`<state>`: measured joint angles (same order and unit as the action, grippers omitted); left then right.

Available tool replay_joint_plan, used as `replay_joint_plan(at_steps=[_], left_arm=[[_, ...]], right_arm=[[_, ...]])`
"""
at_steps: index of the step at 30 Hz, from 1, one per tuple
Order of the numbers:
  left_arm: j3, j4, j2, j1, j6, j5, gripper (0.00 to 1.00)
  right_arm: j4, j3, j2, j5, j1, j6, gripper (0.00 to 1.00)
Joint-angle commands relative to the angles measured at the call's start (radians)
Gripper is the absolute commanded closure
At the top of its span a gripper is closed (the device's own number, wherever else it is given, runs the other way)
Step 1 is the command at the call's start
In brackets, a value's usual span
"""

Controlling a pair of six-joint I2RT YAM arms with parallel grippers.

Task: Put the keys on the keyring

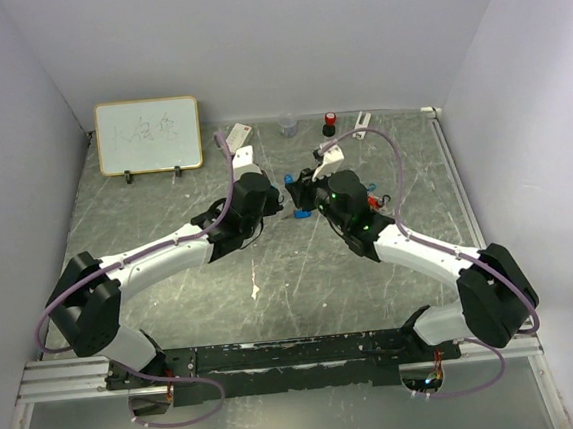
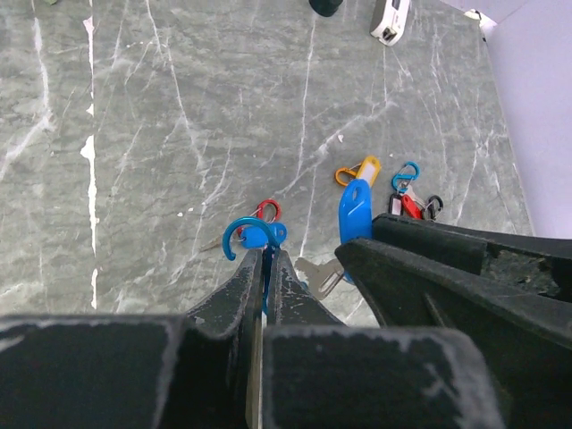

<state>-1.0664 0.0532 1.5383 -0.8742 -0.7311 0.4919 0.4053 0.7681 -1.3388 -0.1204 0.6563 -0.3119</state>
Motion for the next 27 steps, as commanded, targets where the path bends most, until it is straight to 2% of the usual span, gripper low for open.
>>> replay_joint_plan(at_steps=[1, 27], left_arm=[[0.021, 0.059, -0.018, 0.003, -0.028, -0.019, 0.93], [0.063, 0.121, -0.056, 0.041, -0.066, -0.122, 0.93]], right_arm=[[0.091, -0.032, 0.006, 0.009, 0.005, -0.031, 1.0], [0.427, -0.213, 0.054, 0.047, 0.005, -0.108, 1.0]])
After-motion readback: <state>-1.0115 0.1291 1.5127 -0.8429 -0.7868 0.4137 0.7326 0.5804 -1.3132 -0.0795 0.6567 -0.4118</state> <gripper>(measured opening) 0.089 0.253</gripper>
